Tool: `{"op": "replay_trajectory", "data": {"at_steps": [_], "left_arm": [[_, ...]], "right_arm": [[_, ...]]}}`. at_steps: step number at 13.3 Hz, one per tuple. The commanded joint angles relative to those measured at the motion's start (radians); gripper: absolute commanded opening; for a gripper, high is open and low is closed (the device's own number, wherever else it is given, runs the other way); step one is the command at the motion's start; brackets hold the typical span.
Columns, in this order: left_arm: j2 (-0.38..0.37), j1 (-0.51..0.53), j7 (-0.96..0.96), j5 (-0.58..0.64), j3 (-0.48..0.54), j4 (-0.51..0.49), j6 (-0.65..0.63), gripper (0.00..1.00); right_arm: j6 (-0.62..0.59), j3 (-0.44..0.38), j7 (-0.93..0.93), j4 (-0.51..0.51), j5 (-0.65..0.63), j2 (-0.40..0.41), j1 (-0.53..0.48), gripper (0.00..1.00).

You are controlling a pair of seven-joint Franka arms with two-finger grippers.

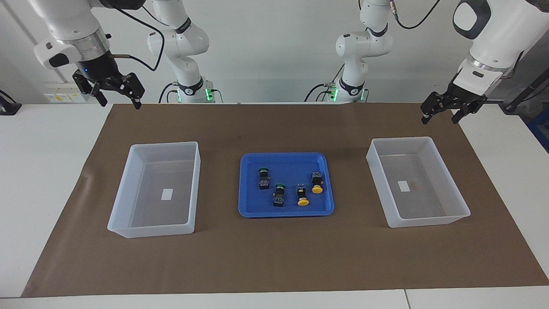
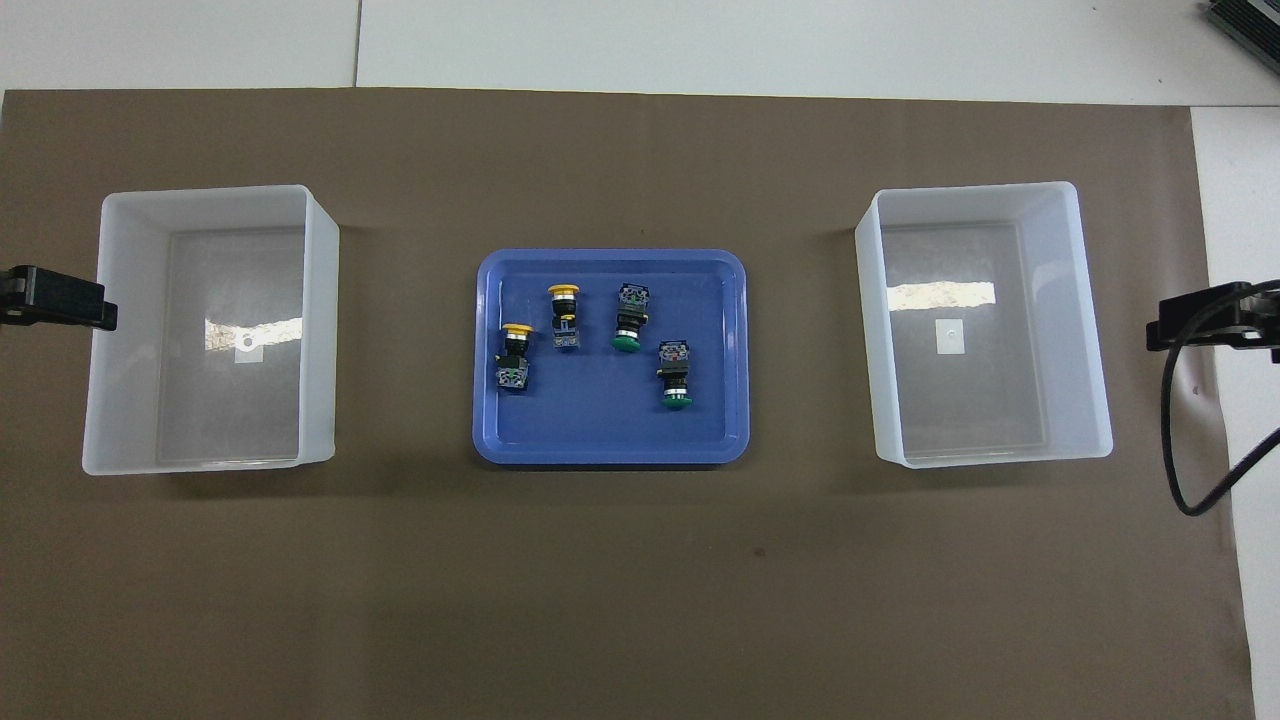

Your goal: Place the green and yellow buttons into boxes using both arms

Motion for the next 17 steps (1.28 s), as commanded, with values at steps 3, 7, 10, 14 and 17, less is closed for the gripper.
{"op": "replay_trajectory", "data": {"at_steps": [3, 7, 10, 14, 17], "left_arm": [[-0.026, 0.012, 0.0, -0.019, -0.003, -0.024, -0.014, 1.0], [-0.04, -0.005, -0.005, -0.019, -0.009, -0.064, 0.013, 1.0], [-0.107, -0.089, -0.013, -0.019, -0.013, -0.238, 0.197, 1.0], [-0.104, -0.233, -0.158, -0.019, -0.015, -0.378, 0.395, 1.0], [-0.025, -0.348, -0.269, -0.019, -0.013, -0.424, 0.515, 1.0]], "right_arm": [[0.027, 0.0, -0.024, -0.044, -0.013, -0.032, -0.006, 1.0], [0.027, 0.0, -0.024, -0.045, -0.013, -0.032, -0.006, 1.0], [0.037, 0.001, -0.026, -0.05, -0.014, -0.034, -0.004, 1.0], [0.169, 0.003, -0.007, -0.119, -0.025, -0.006, 0.083, 1.0], [0.302, 0.004, 0.094, -0.217, -0.025, 0.0, 0.18, 1.0]]}}
